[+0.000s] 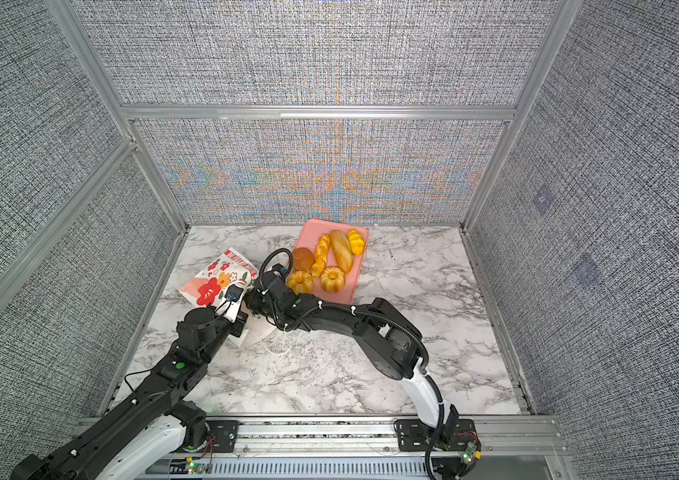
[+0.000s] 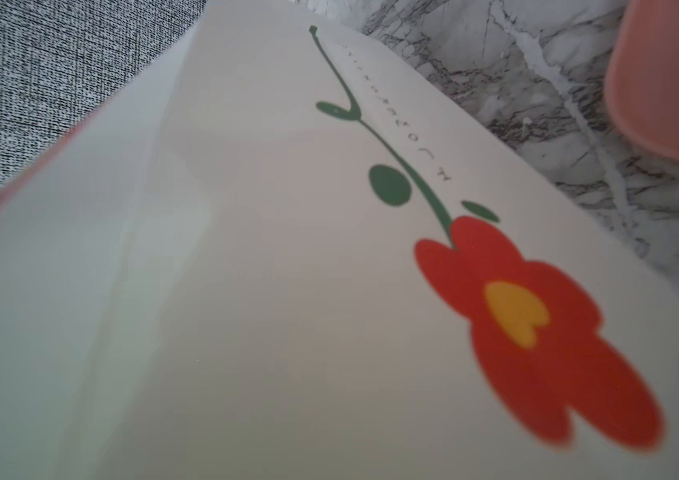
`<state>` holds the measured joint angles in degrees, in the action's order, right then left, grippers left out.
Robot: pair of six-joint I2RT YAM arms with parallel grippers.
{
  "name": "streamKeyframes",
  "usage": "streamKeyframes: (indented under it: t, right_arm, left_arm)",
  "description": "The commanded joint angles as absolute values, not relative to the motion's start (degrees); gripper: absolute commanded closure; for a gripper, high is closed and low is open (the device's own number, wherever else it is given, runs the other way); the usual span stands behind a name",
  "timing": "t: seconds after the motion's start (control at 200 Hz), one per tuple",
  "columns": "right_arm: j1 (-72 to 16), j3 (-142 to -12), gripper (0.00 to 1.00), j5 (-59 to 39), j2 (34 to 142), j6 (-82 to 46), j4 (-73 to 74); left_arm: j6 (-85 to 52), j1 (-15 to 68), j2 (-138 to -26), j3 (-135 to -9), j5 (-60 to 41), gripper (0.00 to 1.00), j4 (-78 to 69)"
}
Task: Take the fake bread out of the paper bag
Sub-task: 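Reach the right tongs deep into the bag and close on the cream bun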
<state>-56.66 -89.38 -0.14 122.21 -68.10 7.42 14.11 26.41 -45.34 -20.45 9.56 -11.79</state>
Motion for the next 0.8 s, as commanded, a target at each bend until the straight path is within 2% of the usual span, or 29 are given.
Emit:
streamKeyframes:
  t: [0.0,0.13,0.33,0.72,0.795]
  right_arm:
    - [-56.62,-86.16,0.87,2.99,119.43,-66.34,5.5]
    - [-57.47,-79.12,0.95,2.68,114.01,-64.61,7.91]
    - [-58.16,-68.65,1.0,-0.06,108.11,-66.0,14.47]
    - [-58.37,-60.01,1.0,-6.99,102.91,-64.69,21.72]
    - [-58.53,-58.13,0.91,-6.68,101.28,-64.52,21.9]
  left_arm:
    - [12.52,26.47,-44.82,-20.42,9.02,1.0,-13.11]
    - [11.79,26.53,-44.68,-20.22,11.2,1.0,-12.89]
    - [10.83,26.5,-44.38,-19.86,12.27,1.0,-13.72]
    - [10.44,26.48,-43.95,-20.39,13.47,1.0,-11.82]
    - [10.31,26.49,-43.95,-20.39,13.4,1.0,-11.68]
